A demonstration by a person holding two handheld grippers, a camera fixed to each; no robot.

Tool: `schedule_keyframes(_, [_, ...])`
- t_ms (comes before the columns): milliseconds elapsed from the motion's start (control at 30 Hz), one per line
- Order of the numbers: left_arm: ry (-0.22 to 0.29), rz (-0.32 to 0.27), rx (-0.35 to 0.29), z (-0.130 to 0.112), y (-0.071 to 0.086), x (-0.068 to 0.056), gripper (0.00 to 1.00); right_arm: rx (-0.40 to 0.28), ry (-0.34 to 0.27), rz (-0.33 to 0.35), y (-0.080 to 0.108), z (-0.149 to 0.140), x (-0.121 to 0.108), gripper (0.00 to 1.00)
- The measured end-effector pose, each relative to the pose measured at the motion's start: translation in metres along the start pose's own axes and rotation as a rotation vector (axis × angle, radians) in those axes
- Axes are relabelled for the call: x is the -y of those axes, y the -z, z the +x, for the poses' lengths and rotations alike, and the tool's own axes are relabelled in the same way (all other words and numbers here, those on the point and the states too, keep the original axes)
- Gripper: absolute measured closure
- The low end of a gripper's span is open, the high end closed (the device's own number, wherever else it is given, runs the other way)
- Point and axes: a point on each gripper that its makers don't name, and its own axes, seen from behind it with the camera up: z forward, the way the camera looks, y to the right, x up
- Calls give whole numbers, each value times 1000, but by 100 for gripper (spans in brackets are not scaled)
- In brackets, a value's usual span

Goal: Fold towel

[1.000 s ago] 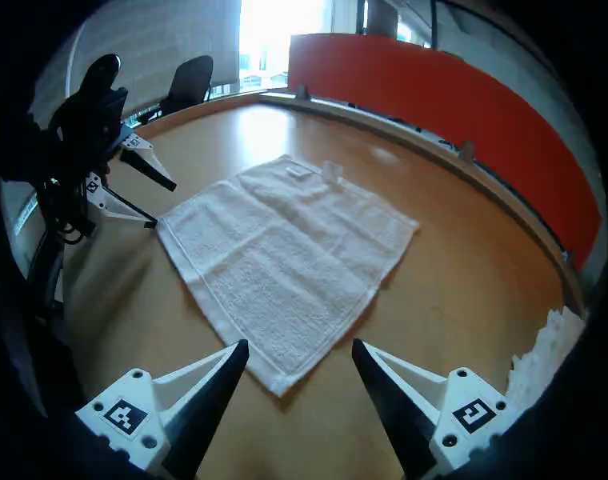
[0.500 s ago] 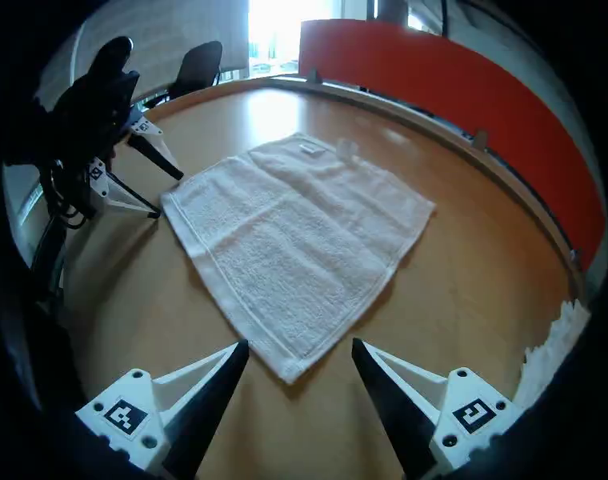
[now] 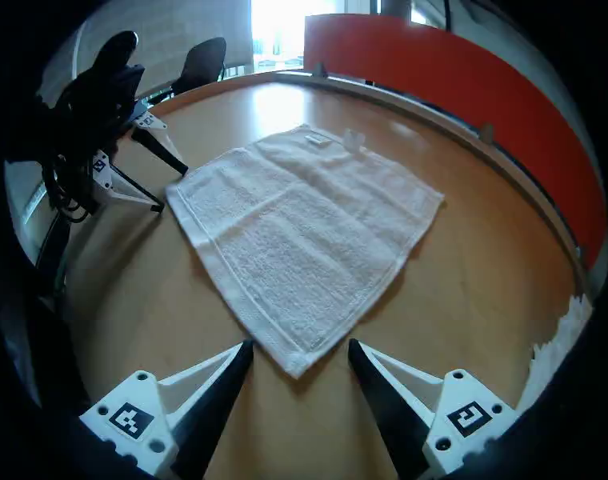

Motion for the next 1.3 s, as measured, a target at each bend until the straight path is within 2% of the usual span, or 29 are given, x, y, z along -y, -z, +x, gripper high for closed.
schedule_keyframes(200, [-10, -3, 5, 0, 0, -1, 3, -2, -2, 5, 1, -1, 0, 12])
schedule_keyframes(367, [-3, 2, 11, 0, 0, 0, 4, -3, -7, 3, 0, -1, -2, 22])
schedule_keyframes(633, [2, 5, 14, 0, 0, -2, 18, 0, 3, 12, -1, 0, 1, 36])
schedule_keyframes(833, [8, 9, 17, 1, -1, -4, 24, 1, 9, 17, -1, 1, 4, 47])
schedule_keyframes(900, [14, 13, 19, 1, -2, -4, 27, 1, 9, 18, -1, 1, 4, 49])
schedule_keyframes(1033, [29, 25, 23, 1, -2, -1, 43, 1, 8, 19, -1, 1, 5, 58])
schedule_keyframes(1167, [37, 31, 28, 0, -2, 0, 49, 1, 3, 16, -2, 1, 4, 64])
schedule_keyframes(1300, [37, 34, 31, 1, -2, -1, 65, 1, -1, 15, -3, 1, 4, 70])
